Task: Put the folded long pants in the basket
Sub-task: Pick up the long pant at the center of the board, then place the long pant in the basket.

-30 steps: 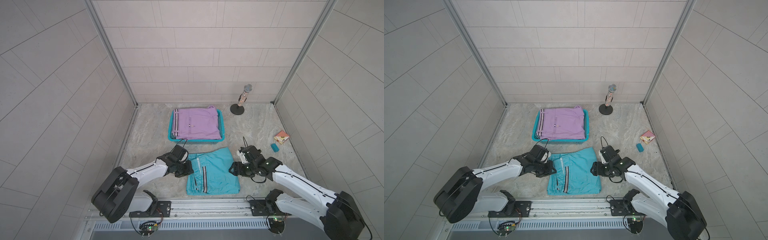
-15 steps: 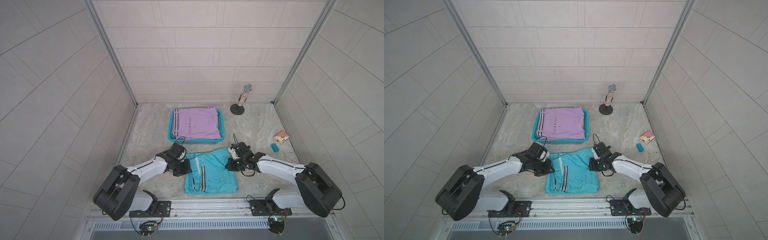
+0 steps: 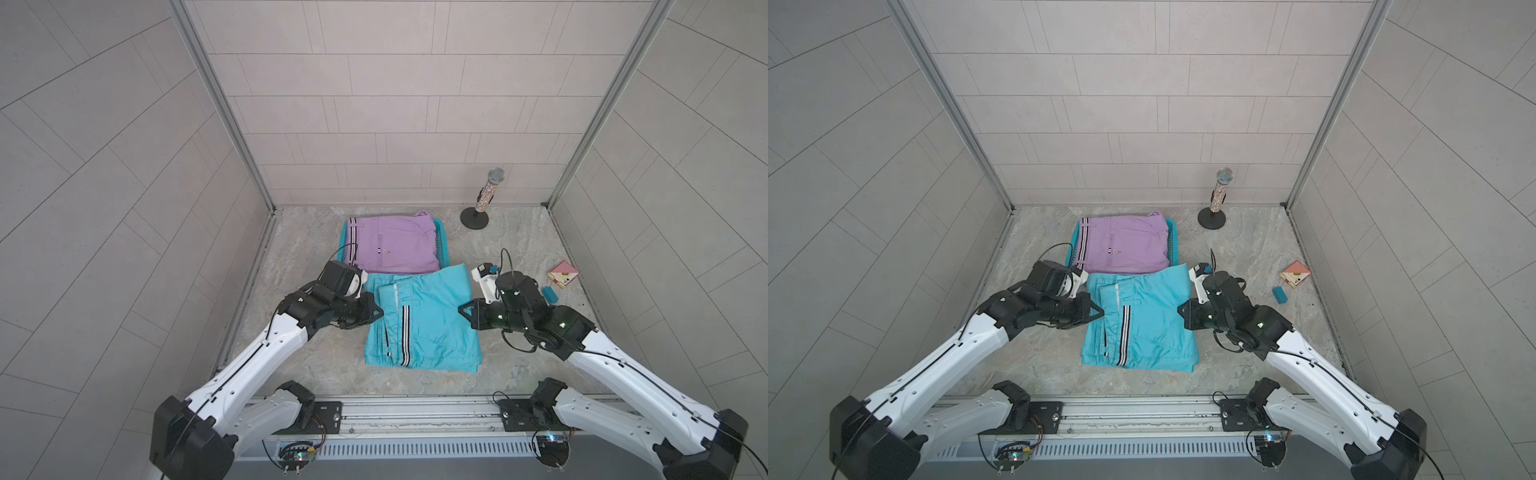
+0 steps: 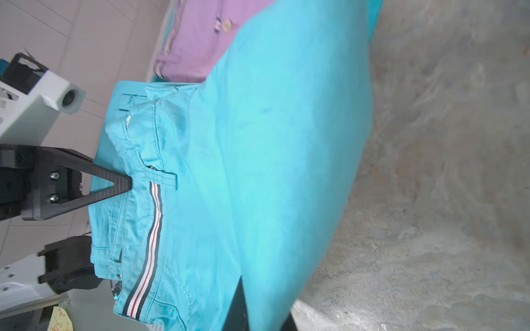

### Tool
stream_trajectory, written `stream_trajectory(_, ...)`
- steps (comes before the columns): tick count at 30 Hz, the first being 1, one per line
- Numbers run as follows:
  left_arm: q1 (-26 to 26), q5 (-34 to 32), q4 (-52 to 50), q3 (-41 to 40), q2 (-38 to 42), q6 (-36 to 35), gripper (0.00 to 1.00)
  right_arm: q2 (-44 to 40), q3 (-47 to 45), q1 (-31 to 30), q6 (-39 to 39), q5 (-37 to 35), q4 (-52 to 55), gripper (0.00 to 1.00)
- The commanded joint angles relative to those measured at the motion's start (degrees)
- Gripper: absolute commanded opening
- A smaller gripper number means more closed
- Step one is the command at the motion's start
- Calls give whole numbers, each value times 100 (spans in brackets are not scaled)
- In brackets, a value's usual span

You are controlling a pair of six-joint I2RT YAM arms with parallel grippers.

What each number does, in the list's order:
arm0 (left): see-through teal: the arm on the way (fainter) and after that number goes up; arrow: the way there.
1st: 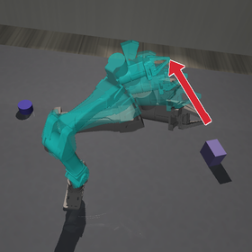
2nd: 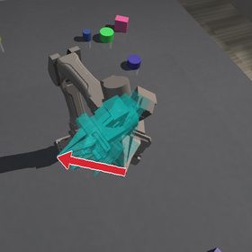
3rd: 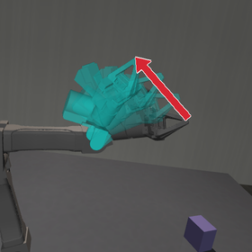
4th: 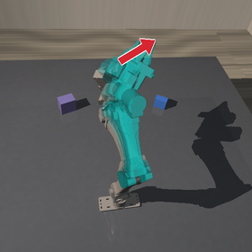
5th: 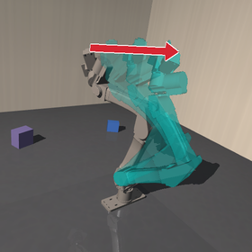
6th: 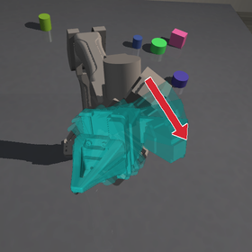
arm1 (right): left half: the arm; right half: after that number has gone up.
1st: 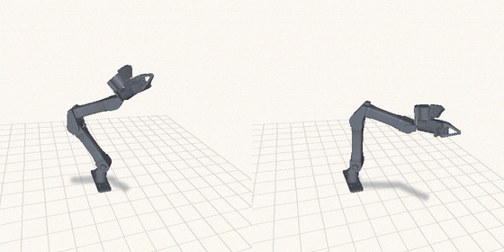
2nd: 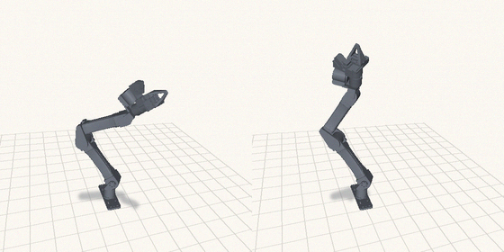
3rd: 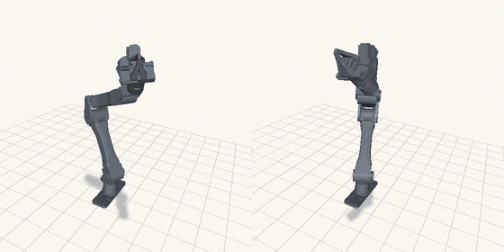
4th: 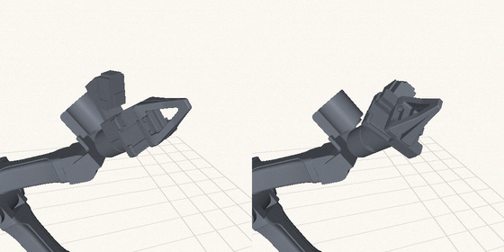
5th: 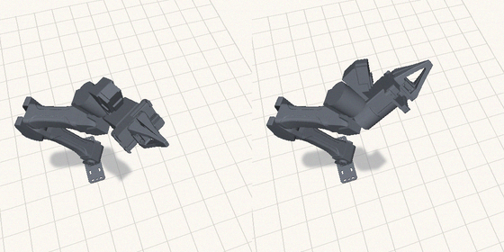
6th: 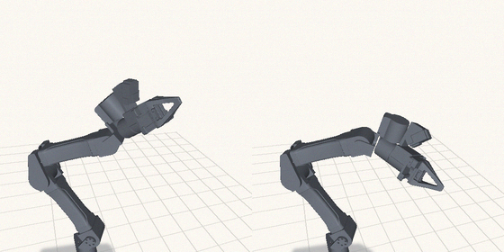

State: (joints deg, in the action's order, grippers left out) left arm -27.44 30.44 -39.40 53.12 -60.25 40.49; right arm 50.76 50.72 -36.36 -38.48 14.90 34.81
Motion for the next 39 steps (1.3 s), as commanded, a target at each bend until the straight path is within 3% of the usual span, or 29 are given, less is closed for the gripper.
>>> stream_trajectory(1, 353, -61, -802, 801, -150, -474, 0, 250, 828, 26, 288, -391, 344, 0)
stream_trajectory(7, 1155, 331, -1017, 2352, -1240, -899, 0, 1645, 2208, 405, 550, -111, -143, 0)
stream_trajectory(14, 1695, 413, -1246, 4108, -3013, -1169, 0, 3425, 3569, 1005, 463, 281, -730, 0)
stream_trajectory(19, 1891, 331, -1427, 4902, -3966, -1138, 0, 4549, 4373, 1145, 558, 248, -792, 0)
stream_trajectory(25, 1955, 111, -1169, 5142, -4752, -1070, 0, 5558, 4622, 1280, 423, 284, -1068, 0)
stream_trajectory(35, 1999, -298, -1172, 4957, -5705, -1359, 0, 6522, 4348, 1315, 578, 136, -1292, 0)
stream_trajectory(37, 2006, -340, -1036, 4900, -5739, -1352, 6, 6492, 4211, 1333, 570, 110, -1351, 0)
stream_trajectory(39, 2013, -288, -999, 4946, -5714, -1305, 20, 6361, 4174, 1333, 586, 110, -1381, 0)
